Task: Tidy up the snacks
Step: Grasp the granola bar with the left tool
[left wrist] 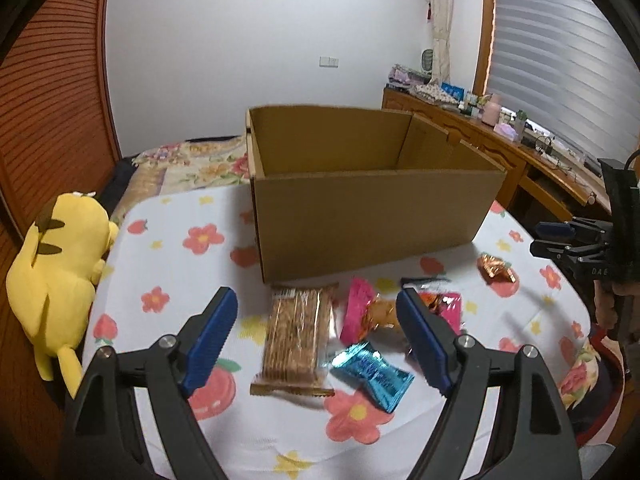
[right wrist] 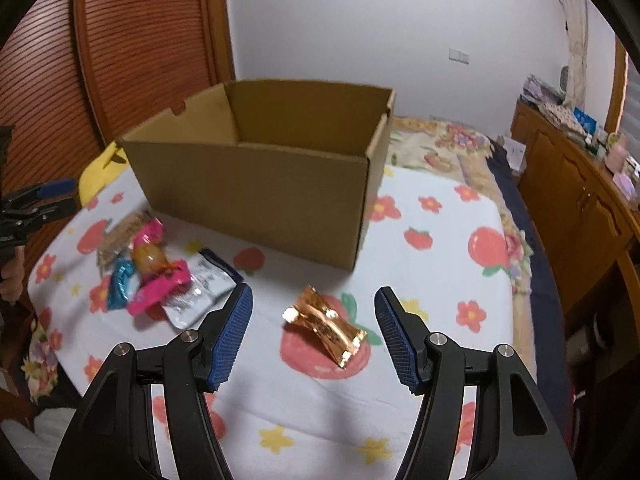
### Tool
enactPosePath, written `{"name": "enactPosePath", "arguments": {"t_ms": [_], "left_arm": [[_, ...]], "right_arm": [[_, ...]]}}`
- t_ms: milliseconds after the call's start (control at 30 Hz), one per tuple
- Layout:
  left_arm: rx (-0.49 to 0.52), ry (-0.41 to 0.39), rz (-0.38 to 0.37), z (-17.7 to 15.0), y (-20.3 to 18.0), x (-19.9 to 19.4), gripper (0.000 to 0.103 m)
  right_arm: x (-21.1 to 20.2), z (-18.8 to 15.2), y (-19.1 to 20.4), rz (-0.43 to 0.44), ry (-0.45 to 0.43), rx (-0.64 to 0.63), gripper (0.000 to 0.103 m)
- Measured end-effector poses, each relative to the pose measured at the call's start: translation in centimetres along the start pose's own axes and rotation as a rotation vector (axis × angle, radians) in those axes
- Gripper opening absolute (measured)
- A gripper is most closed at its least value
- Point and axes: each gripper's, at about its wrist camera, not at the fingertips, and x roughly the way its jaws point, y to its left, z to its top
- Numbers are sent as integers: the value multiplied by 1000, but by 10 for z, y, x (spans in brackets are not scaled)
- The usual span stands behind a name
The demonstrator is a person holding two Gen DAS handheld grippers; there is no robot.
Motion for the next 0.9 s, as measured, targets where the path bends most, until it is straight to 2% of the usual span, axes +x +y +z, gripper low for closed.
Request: {"name": "enactPosePath", "arguments": {"t_ms": [400, 900], "left_arm": [[-39, 74, 21, -24, 19, 41, 82], [-37, 135, 21, -29, 23, 71, 80]], "right_arm": [[31, -20, -7, -7, 51, 18, 65], [45, -26, -6, -30, 83, -6, 65]]}}
